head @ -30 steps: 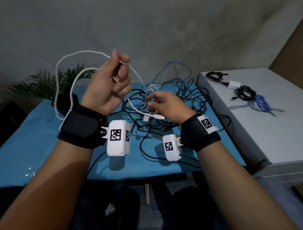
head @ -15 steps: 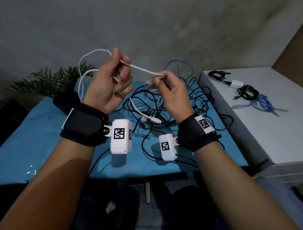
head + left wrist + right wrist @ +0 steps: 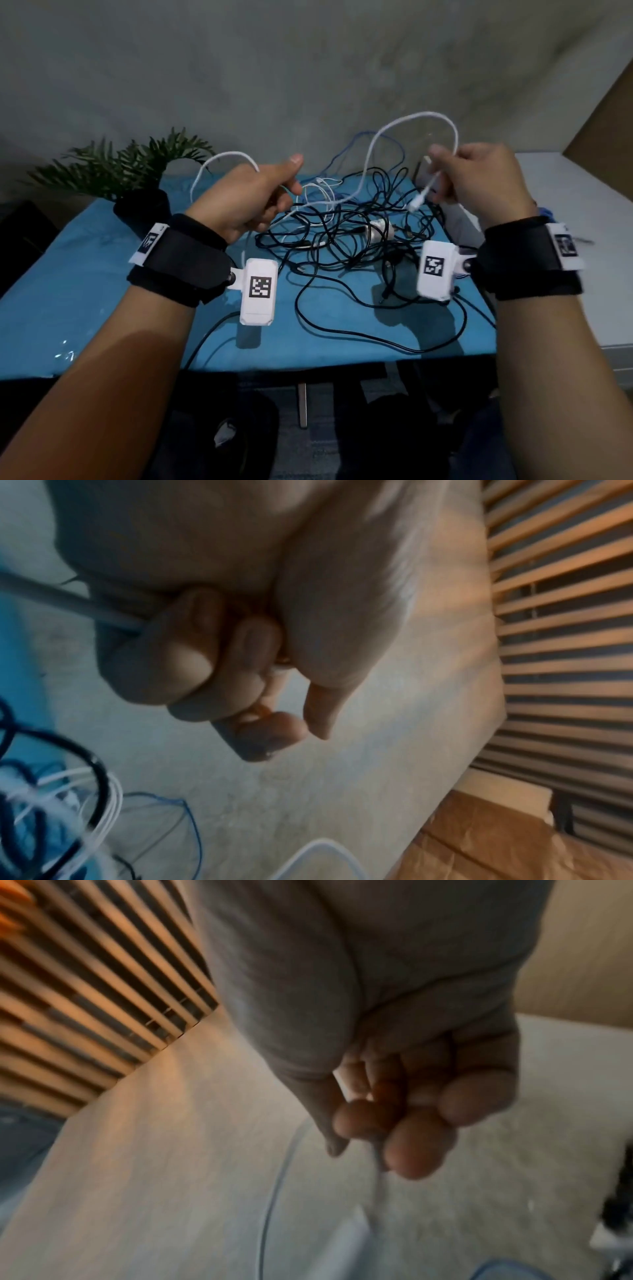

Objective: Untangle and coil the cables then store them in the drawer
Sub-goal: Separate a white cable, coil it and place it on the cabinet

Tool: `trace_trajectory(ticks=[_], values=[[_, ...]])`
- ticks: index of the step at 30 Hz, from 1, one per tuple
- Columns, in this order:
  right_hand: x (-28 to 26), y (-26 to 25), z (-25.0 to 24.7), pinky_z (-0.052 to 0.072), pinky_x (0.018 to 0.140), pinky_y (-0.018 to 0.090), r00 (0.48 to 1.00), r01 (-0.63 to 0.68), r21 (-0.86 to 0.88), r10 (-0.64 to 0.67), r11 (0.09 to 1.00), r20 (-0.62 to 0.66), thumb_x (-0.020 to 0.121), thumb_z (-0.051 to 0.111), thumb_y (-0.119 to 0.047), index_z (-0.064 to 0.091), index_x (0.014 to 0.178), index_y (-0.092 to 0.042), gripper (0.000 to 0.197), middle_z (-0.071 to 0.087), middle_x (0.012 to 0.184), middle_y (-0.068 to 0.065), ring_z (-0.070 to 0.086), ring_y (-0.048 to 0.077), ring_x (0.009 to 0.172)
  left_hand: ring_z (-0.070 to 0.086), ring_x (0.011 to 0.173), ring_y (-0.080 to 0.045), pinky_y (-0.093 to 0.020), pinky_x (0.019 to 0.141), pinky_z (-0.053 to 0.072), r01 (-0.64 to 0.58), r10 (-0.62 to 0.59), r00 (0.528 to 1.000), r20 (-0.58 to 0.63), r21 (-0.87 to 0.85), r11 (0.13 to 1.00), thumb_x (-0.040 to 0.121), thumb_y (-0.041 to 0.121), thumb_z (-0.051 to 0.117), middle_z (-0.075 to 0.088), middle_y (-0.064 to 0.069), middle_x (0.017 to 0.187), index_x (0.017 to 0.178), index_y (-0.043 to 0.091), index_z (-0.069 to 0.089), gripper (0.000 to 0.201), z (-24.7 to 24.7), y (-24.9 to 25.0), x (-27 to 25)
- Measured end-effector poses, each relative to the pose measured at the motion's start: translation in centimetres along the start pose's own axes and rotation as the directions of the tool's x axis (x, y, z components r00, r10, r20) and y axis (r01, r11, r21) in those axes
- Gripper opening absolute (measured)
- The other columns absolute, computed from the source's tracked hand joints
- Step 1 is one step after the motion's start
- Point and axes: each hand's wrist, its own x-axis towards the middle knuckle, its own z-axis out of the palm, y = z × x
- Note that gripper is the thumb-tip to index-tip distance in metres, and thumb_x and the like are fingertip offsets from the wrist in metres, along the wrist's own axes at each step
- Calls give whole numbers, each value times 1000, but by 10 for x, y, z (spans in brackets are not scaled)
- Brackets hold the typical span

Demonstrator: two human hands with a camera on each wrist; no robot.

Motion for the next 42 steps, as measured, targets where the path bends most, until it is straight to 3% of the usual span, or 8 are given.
trace_trajectory(ticks=[5,9,13,16,21,26,33,42], values=[[-8,-14,-28,53,91,41,993,84,-372,-110,924,-49,90,70,-39,39,148,-28,67,61,112,-3,61,19,104,27,40,-14,-22,45,21,-56,51,995,89,64,996,102,59,41,48,1,53,96,12,57,50,12,20,-19],[-49,-59,-6,38,116,40,819,538,65,-539,841,196,91,49,-5,48,147,-19,58,56,142,-4,49,8,133,23,39,-19,-25,43,18,-136,102,889,447,46,990,96,68,33,40,-4,46,82,13,60,63,38,41,-45],[-80,-82,15,48,97,27,681,402,432,-579,807,448,100,37,-4,64,122,-1,35,71,114,12,67,14,110,23,41,-22,-40,48,14,-235,173,818,549,43,971,99,56,37,39,-6,45,71,13,58,55,49,50,-58],[-77,-80,15,50,72,23,739,427,287,-514,857,435,107,40,-27,72,110,-6,38,72,90,1,64,5,74,21,45,-21,-44,50,11,-234,195,803,564,-4,972,98,37,47,35,-7,48,65,19,57,39,38,50,-59],[-64,-68,18,49,70,53,733,537,66,-504,841,457,100,58,-42,73,110,-24,25,67,83,19,60,35,74,25,44,-10,-31,48,16,-279,288,901,326,-74,957,92,30,59,35,6,48,70,14,62,27,29,44,-47],[-54,-61,24,48,63,50,785,528,48,-509,848,355,98,64,-40,73,100,-25,18,66,81,21,59,35,71,28,48,-11,-27,50,25,-302,322,935,147,-143,943,92,29,69,36,7,52,73,13,64,25,35,37,-33],[-42,-48,22,36,60,28,858,487,54,-489,872,155,102,58,-23,70,97,-9,19,55,74,19,43,10,65,18,45,-15,-24,44,26,-182,215,935,282,-141,973,101,44,47,25,3,51,71,17,48,41,30,28,-25],[-30,-30,36,32,56,21,922,374,44,-376,927,88,105,52,-26,70,97,-13,24,47,62,-17,40,2,59,26,47,-13,-32,50,19,-406,484,839,247,-307,861,105,22,38,37,1,58,121,4,64,35,35,27,-21]])
